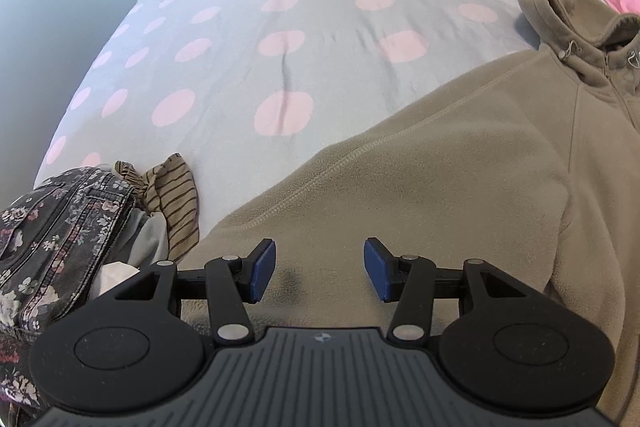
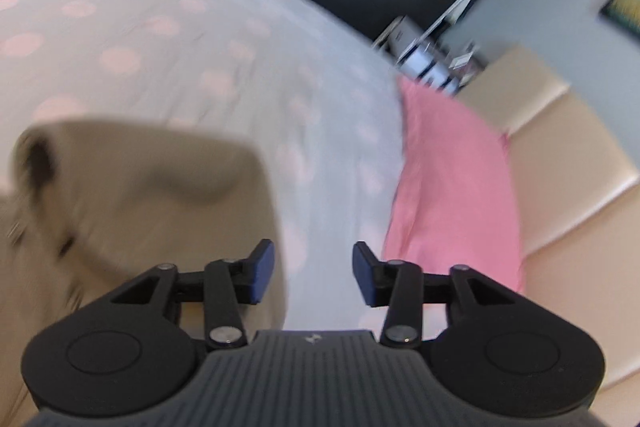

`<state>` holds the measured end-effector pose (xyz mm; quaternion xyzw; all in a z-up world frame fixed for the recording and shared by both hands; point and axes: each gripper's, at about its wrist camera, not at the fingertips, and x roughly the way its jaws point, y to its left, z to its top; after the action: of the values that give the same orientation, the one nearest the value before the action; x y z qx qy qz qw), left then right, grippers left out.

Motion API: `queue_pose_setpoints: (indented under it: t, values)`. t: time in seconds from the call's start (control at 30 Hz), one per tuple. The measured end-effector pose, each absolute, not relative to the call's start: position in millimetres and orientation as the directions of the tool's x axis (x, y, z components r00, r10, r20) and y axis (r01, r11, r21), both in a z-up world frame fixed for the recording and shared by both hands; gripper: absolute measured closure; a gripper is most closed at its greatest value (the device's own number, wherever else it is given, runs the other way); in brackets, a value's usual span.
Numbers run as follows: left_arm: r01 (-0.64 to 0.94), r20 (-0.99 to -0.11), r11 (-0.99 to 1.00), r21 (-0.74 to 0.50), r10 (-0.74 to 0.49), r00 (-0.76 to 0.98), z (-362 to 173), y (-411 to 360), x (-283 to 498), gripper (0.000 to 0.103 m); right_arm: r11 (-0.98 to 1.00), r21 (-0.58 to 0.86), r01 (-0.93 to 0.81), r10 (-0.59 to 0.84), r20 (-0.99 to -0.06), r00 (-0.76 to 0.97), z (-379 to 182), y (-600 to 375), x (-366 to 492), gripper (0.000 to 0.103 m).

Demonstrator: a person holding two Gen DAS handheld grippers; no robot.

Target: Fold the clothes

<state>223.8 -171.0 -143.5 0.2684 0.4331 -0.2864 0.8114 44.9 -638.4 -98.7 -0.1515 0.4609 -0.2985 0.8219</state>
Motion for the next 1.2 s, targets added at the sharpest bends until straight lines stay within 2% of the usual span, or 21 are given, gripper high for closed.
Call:
queue_pose_setpoints:
  t: [0.13, 0.2, 0.27, 0.37, 0.43, 0.47, 0.5, 0.53, 0.73, 0.93, 1.1, 1.2]
  values:
    - [0.703, -0.848, 0.683, 0.199, -0.239, 0.472, -137.8, -173.2, 216.0, 0.056, 0.819, -0.425, 0.385, -0.549, -0.776, 0.311, -111.3, -632.9, -19.8, 0.044]
    - [0.708, -0.842, 0.676, 0.204, -0.248, 0.479, -134.5, -175.2, 210.1, 0.056, 0.821, -0.410, 0.398, -0.530, -0.806, 0.264, -122.2, -630.5, -47.6, 0.035]
    - [0.716, -0.840, 0.665, 0.211, -0.252, 0.481, -133.6, -178.3, 204.5, 0.056, 0.812, -0.416, 0.409, -0.530, -0.819, 0.221, -136.5, -629.9, -72.2, 0.029]
    - [0.725, -0.835, 0.647, 0.237, -0.245, 0.492, -135.5, -183.1, 197.4, 0.055, 0.778, -0.461, 0.427, -0.564, -0.811, 0.153, -160.3, -634.6, -96.6, 0.028]
    - [0.729, -0.832, 0.633, 0.259, -0.237, 0.502, -137.8, -186.2, 193.1, 0.055, 0.746, -0.502, 0.437, -0.596, -0.796, 0.102, -174.6, -641.7, -107.3, 0.033]
    - [0.729, -0.831, 0.629, 0.268, -0.232, 0.505, -139.1, -187.0, 192.0, 0.055, 0.747, -0.492, 0.448, -0.588, -0.803, 0.100, -176.3, -646.3, -114.9, 0.050]
    - [0.730, -0.830, 0.625, 0.277, -0.227, 0.509, -140.3, -187.7, 190.9, 0.055, 0.750, -0.471, 0.464, -0.574, -0.813, 0.102, -174.8, -650.5, -122.8, 0.082]
    - [0.730, -0.830, 0.621, 0.285, -0.221, 0.513, -141.5, -188.5, 189.8, 0.055, 0.739, -0.466, 0.487, -0.577, -0.811, 0.098, -169.8, -653.9, -131.2, 0.088]
    - [0.726, -0.828, 0.622, 0.292, -0.216, 0.518, -143.1, -190.2, 190.3, 0.055, 0.636, -0.501, 0.587, -0.665, -0.741, 0.088, -103.1, -672.4, -200.1, 0.091]
    - [0.718, -0.831, 0.626, 0.304, -0.194, 0.521, -147.5, -188.5, 189.9, 0.055, 0.487, -0.487, 0.725, -0.714, -0.700, 0.009, -40.0, -692.2, -311.2, 0.092]
    - [0.714, -0.831, 0.627, 0.312, -0.185, 0.525, -149.0, -188.6, 187.6, 0.055, 0.388, -0.437, 0.812, -0.710, -0.704, -0.040, -17.8, -698.3, -406.7, 0.092]
    - [0.709, -0.831, 0.634, 0.309, -0.184, 0.526, -149.0, -188.8, 185.9, 0.055, 0.363, -0.392, 0.845, -0.681, -0.731, -0.046, -25.1, -697.2, -460.2, 0.091]
